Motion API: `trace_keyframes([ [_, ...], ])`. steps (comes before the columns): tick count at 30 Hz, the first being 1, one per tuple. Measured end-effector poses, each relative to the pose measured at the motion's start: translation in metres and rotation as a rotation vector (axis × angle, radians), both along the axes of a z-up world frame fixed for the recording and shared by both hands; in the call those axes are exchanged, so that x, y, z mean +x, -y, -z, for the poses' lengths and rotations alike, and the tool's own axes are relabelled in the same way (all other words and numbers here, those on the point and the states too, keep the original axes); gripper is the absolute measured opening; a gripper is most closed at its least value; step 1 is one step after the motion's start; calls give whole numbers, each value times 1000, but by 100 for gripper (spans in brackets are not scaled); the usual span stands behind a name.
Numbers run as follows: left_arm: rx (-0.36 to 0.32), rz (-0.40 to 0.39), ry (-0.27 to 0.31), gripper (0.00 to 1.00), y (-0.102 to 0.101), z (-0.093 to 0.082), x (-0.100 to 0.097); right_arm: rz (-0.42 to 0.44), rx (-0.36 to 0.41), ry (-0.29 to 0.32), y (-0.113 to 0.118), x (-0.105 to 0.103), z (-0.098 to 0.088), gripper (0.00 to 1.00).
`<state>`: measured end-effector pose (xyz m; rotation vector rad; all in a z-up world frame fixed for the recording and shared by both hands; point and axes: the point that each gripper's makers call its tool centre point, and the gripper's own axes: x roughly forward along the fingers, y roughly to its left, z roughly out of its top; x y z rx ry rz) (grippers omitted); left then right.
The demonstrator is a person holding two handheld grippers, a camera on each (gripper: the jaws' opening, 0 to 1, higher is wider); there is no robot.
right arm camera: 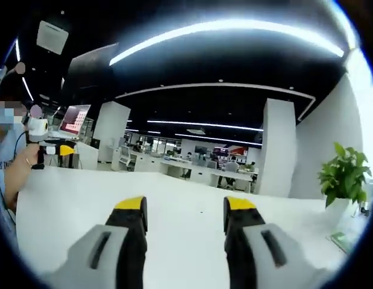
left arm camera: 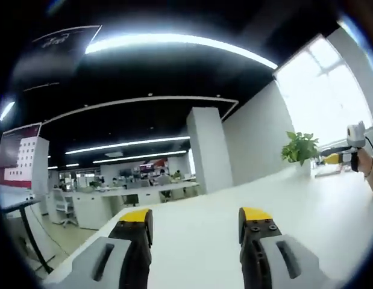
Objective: Snap the two parts of the plastic buckle together until the buckle closes and remains connected.
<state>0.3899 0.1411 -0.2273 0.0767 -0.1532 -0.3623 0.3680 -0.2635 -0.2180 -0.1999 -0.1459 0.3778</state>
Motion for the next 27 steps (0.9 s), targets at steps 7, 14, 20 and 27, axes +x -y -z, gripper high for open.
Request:
trace_keyframes([
  [7,-3,-2,-11,58,-3,27,1,22,43,-41,8,5,27,50],
  [14,-44,-53,7,57,-17,24,2,59,36,-45,17,4,29,50],
  [20,-22,-83,11,58,-18,23,5,101,18,-29,24,6,25,50],
  [27,79,-87,-32,59,-9,33,13,126,-25,-50,29,10,29,49],
])
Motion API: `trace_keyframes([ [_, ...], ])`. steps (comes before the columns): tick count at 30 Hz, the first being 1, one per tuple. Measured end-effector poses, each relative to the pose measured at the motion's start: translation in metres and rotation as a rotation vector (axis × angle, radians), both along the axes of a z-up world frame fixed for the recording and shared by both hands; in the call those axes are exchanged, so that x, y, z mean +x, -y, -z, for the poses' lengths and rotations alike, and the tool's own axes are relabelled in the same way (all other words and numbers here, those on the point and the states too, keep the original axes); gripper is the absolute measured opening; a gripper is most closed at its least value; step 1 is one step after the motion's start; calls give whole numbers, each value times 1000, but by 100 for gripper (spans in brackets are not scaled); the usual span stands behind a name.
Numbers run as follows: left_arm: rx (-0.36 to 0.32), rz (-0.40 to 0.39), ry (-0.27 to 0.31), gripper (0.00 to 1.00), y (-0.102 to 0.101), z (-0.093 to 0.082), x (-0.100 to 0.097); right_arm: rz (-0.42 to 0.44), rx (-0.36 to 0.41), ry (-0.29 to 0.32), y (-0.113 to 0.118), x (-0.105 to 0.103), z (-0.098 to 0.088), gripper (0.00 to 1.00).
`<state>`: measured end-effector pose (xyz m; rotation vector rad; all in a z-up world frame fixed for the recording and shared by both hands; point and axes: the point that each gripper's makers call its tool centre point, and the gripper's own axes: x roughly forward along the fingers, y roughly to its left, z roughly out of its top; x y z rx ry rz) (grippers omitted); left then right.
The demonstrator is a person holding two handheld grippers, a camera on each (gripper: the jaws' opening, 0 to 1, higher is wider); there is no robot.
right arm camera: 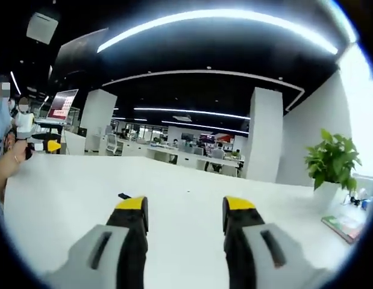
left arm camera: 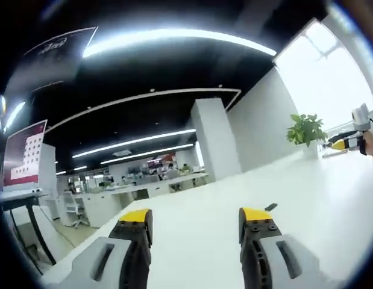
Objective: Snap the two parts of the plastic buckle together until the buckle closes and remains connected.
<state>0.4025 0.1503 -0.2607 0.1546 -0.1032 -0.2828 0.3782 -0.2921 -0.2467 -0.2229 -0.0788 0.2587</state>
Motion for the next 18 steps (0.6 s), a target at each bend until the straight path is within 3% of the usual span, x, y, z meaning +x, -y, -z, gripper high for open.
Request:
trace_keyframes([
  [10,47,-21,5,58,1,-2,-1,-18,28,8,0,-9,0,48],
  [13,41,-21,17,58,2,-4,-2,-17,82,39,6,-11,-4,47],
  [18,62,-31,27,58,2,-4,-2,-25,130,30,8,-12,-3,44],
])
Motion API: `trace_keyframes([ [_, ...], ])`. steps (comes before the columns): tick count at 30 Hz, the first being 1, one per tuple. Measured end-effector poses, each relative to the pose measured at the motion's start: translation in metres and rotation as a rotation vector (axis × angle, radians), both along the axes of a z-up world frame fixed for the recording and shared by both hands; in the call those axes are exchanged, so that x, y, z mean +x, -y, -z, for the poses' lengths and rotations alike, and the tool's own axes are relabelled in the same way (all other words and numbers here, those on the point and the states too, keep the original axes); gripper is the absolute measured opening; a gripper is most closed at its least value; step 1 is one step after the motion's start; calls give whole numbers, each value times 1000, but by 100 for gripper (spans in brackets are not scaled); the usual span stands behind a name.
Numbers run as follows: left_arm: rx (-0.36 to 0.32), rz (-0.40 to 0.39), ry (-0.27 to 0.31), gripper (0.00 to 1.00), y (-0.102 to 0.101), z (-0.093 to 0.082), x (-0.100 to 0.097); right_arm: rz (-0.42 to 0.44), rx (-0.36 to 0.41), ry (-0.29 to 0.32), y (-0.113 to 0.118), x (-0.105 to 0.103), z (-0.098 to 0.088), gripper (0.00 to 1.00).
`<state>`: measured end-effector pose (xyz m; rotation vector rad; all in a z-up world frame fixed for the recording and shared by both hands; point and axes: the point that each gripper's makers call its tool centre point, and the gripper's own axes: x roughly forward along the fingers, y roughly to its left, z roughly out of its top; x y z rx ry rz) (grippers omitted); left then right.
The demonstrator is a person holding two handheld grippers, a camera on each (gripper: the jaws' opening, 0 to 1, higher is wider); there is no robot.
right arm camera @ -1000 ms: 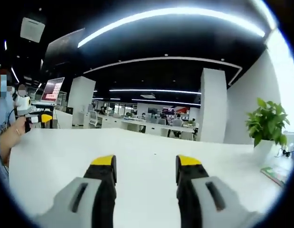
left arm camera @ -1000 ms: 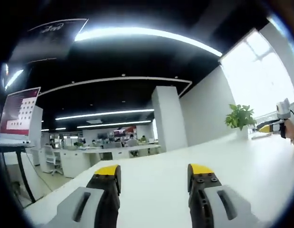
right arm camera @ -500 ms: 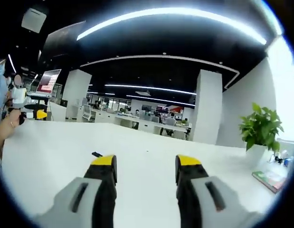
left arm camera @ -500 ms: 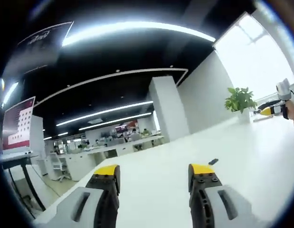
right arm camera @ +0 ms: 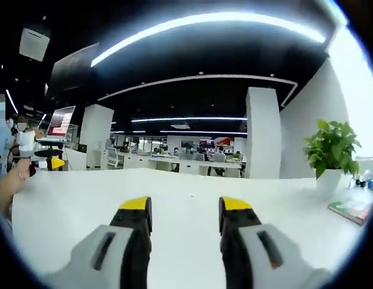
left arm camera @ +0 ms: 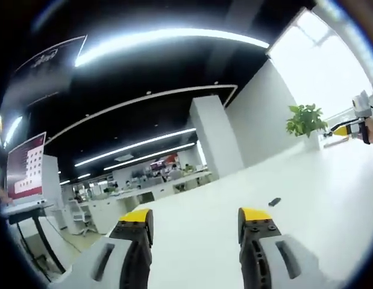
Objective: Snap the two parts of the plastic buckle together until the buckle closes and remains connected.
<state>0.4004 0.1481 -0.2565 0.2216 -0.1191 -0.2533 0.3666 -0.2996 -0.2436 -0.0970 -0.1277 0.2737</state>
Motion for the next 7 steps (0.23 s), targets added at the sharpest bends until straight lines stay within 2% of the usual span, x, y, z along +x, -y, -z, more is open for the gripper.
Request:
trace_keyframes([
  [7,1,-8,0,58,-3,1,0,0,-9,-10,-2,1,3,44],
])
